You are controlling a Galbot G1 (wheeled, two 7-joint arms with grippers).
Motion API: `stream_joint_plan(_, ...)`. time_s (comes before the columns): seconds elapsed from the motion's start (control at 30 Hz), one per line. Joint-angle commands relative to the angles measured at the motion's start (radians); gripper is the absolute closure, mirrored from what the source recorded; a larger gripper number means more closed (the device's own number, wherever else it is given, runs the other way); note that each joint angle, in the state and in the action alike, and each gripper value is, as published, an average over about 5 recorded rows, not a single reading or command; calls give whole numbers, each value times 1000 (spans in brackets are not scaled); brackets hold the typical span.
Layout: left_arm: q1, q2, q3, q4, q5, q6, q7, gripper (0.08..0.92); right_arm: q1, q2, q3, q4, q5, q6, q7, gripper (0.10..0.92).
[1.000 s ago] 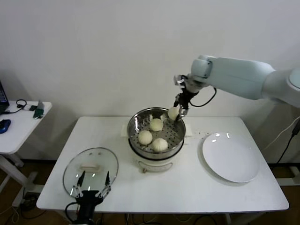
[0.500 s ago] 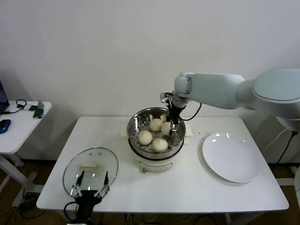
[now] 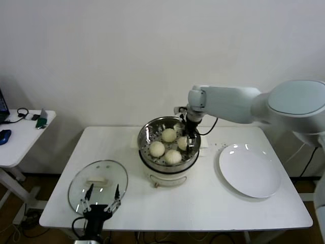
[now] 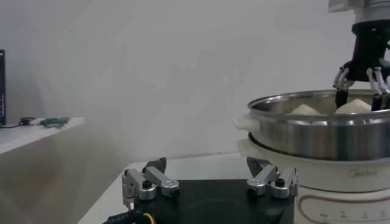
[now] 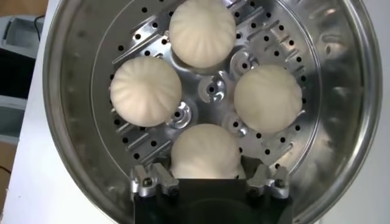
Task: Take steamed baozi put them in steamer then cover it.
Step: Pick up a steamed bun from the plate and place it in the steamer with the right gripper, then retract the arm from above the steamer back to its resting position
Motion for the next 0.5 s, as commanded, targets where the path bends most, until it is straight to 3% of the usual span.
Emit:
stream_joint_plan(0.03,-2,-1,2,-1,2,2,-1,177,-4,4,11,-5,-10,-8,3,208)
stream_joint_plan(0.5,-26,15,-4,-11,3,17,-1,177,122,-177,91,102,49,37,-4,203)
